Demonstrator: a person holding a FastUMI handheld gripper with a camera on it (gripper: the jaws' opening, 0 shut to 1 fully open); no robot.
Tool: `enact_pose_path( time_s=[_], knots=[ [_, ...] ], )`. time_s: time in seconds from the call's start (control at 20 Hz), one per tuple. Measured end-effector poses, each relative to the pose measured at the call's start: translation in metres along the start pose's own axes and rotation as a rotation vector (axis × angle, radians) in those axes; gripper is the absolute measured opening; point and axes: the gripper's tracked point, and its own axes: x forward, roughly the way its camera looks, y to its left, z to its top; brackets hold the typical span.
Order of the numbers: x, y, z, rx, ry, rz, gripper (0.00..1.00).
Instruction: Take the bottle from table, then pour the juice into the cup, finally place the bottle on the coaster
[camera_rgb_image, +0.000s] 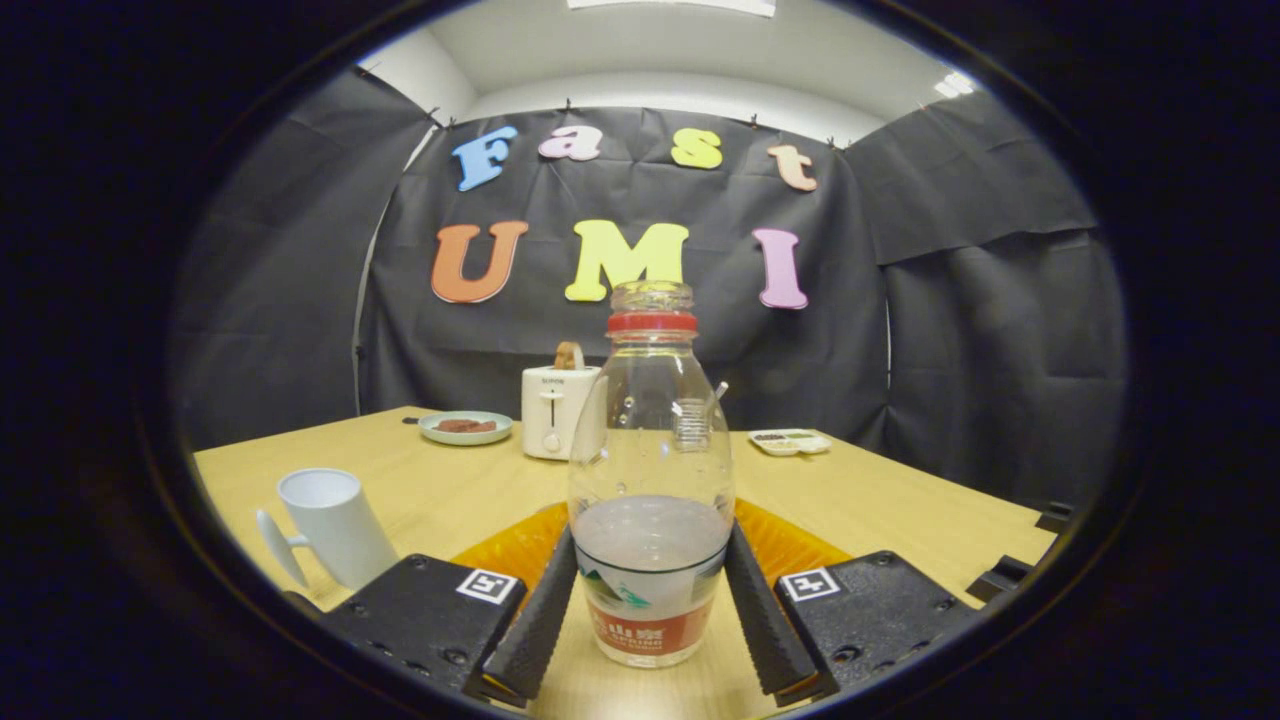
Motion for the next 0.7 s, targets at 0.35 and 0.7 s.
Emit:
enact_pose_path(
  time_s=[0.35, 0.7],
  knots=[
    [-0.014, -0.012, 0.027, -0.077, 0.018, 0.038, 0.80],
    [-0.033, -0.039, 0.071, -0.306, -0.063, -0.077, 0.80]
  ],
)
